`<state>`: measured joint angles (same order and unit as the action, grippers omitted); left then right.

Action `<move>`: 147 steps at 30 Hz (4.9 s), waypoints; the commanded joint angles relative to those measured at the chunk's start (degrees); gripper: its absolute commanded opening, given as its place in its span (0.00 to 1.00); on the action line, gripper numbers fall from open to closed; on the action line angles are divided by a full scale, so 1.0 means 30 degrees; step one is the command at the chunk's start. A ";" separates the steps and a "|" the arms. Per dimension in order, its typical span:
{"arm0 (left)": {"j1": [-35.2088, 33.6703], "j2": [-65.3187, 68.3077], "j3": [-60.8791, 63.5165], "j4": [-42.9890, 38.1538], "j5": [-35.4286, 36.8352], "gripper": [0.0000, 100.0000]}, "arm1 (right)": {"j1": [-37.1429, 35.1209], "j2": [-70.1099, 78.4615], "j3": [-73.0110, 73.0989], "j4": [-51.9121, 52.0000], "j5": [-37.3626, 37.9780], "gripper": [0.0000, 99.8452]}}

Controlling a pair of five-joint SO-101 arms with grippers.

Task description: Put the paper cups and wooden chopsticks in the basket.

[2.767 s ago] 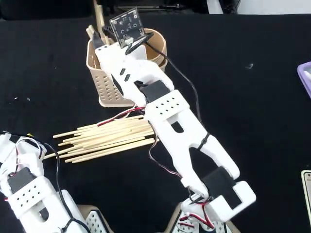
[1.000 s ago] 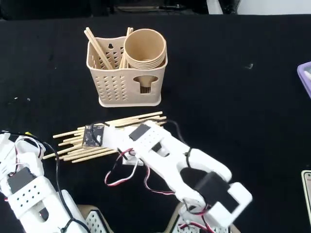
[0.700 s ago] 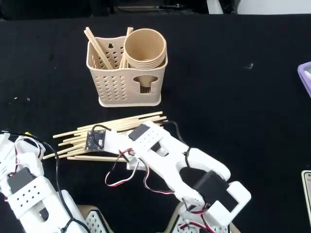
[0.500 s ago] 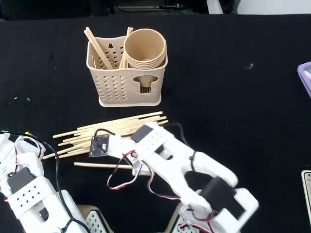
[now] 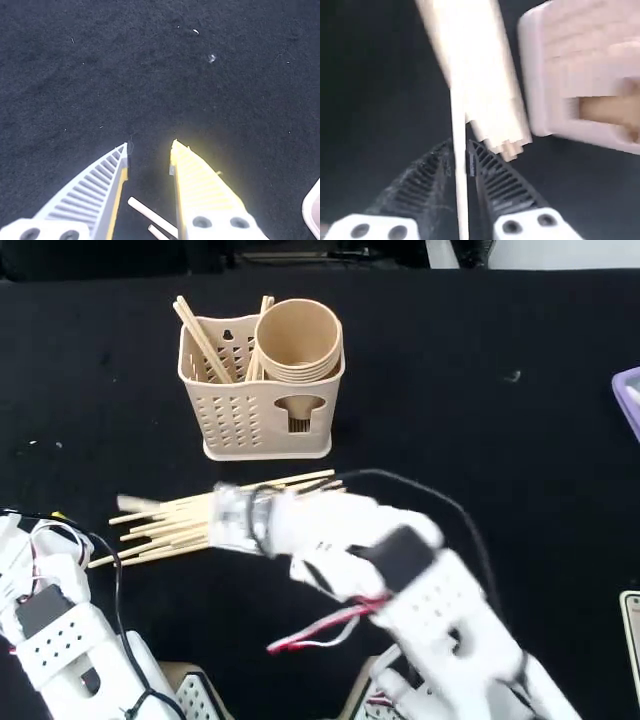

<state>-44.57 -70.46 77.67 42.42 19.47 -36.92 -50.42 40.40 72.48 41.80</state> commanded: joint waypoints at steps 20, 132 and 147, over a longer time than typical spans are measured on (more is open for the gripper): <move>0.0044 -0.0293 -0.0542 -0.0410 0.0205 0.15 | -0.0557 0.6432 0.0015 -2.9685 -0.8967 0.01; -0.0015 -0.0293 -0.0542 -0.0381 0.0147 0.15 | 0.2549 1.2615 0.3385 -0.4454 0.1289 0.22; -0.0015 -0.0293 -0.0542 -0.0381 0.0147 0.15 | -0.0205 1.3026 0.1275 -0.4747 -0.0674 0.02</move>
<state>-44.57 -70.46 77.67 42.15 19.47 -35.34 -10.95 46.90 58.86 40.66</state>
